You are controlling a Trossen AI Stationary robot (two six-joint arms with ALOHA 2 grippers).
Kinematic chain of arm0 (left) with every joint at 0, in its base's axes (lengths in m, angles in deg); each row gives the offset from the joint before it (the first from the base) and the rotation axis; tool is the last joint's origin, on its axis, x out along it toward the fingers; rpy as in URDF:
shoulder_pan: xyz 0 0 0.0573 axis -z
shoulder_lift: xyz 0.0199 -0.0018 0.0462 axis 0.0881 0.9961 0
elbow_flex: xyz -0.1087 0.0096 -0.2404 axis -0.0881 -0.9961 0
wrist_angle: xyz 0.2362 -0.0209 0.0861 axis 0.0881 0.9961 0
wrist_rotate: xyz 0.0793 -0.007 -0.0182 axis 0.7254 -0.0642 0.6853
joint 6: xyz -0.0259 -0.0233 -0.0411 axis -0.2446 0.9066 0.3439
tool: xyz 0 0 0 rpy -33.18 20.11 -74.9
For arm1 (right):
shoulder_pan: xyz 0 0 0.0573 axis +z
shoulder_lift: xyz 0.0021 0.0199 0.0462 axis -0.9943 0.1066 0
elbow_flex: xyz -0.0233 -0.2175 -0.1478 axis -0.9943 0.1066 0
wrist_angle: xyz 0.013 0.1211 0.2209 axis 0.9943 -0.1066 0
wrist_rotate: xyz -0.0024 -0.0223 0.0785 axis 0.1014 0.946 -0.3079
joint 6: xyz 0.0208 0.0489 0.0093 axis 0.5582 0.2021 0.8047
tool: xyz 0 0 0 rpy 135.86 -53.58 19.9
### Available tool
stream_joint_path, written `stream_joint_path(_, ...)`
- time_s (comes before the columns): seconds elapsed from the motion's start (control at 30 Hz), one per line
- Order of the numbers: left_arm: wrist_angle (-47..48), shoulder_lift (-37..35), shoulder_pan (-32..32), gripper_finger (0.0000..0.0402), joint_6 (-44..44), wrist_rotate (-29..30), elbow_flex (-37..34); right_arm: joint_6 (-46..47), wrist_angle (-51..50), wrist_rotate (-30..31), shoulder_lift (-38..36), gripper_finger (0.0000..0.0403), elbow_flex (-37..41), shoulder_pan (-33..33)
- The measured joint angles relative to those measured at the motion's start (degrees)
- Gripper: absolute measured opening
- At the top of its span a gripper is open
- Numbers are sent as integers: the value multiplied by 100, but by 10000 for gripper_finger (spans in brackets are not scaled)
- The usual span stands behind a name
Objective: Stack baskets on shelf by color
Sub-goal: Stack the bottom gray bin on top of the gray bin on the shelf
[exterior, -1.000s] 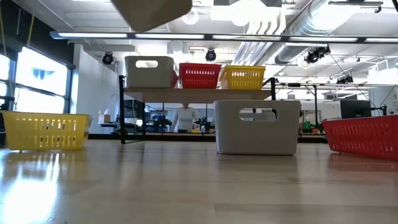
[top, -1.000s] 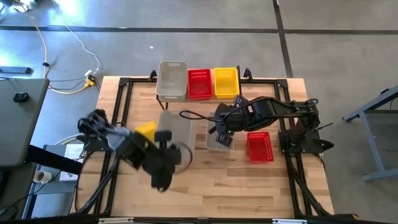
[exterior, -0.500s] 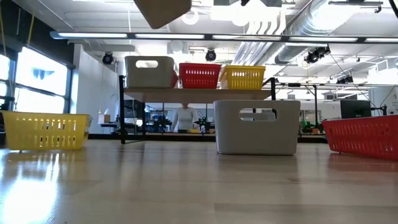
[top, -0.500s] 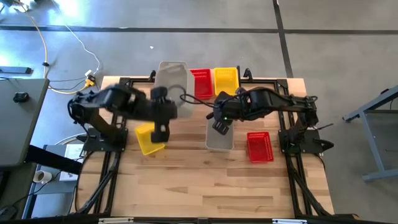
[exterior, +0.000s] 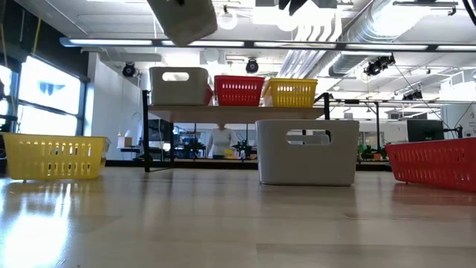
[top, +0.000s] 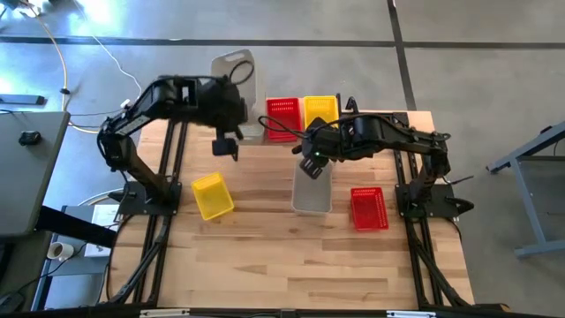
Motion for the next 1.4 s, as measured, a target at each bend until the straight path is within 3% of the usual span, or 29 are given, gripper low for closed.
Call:
stream_joint_path(0.27,3,-22,-773,0,-106,-719,-668,39,3,1,0,142,0,-198)
stream_joint_path(0.5,-3,-86,-837,0,-325,-747,-1198,35,21,3,0,142,0,-327)
stream_joint_path(1.4,-4,452,-788,0,-557,-587,-1217,22,27,56,0,142,0,-342)
